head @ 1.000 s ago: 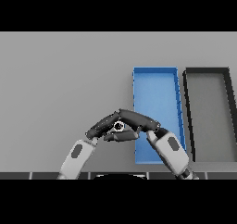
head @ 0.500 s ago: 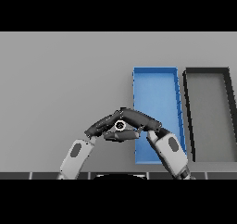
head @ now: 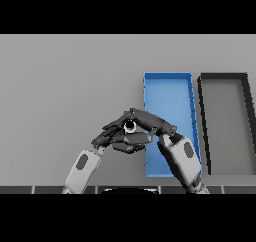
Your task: Pick up the blue pipe and place it into the blue bin.
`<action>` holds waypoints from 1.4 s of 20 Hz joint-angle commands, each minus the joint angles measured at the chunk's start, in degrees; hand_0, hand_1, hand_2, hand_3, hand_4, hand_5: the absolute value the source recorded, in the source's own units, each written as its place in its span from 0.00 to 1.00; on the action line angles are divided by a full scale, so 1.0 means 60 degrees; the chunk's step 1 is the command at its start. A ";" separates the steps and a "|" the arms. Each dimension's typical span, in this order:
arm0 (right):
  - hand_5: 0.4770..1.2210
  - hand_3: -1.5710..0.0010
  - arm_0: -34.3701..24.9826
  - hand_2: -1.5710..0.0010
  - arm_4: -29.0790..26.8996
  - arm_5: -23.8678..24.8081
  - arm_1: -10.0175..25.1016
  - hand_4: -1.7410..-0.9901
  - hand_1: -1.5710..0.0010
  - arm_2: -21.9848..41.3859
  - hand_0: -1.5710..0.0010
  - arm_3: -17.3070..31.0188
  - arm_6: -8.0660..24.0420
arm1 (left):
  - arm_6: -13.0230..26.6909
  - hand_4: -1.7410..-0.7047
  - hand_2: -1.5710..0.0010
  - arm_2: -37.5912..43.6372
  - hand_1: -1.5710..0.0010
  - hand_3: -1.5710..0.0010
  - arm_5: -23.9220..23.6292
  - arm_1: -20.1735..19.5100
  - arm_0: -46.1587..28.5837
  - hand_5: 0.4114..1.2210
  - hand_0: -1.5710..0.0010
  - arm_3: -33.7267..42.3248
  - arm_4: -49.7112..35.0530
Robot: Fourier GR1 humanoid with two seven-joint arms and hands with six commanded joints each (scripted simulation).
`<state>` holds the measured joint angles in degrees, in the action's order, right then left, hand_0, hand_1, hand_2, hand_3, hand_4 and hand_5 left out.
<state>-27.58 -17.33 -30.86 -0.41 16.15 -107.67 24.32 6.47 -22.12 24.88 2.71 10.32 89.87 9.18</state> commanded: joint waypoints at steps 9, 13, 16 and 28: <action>1.00 0.00 -0.3397 0.00 -0.2825 0.2224 0.0981 0.32 0.00 -0.2669 0.00 0.0533 0.1232 | -0.0054 0.76 1.00 -0.0106 1.00 1.00 0.0069 -0.0145 -0.0165 0.07 1.00 0.0194 0.0078; 1.00 0.00 -0.3956 0.00 -0.2007 0.2344 0.1669 0.32 0.00 -0.3570 0.00 0.1616 0.0762 | 0.0090 0.76 1.00 -0.0109 1.00 1.00 0.0133 -0.0273 -0.0310 0.07 1.00 0.0488 0.0006; 1.00 0.00 -0.3828 0.00 -0.1423 0.2469 0.1999 0.32 0.00 -0.4065 0.00 0.2288 0.0849 | 0.0115 0.76 1.00 -0.0026 1.00 1.00 0.0052 -0.0258 -0.0321 0.08 1.00 0.0469 -0.0006; 1.00 0.00 -0.0854 0.00 0.0849 0.2593 0.2182 0.32 0.00 -0.4297 0.00 0.2773 0.1769 | -0.0302 0.79 1.00 0.0083 1.00 1.00 -0.0090 -0.0410 -0.0139 0.06 1.00 0.0271 0.0224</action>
<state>-32.64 -12.20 -15.38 12.65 -9.64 -90.98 34.92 4.65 -21.60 24.32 0.23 9.49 91.51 10.52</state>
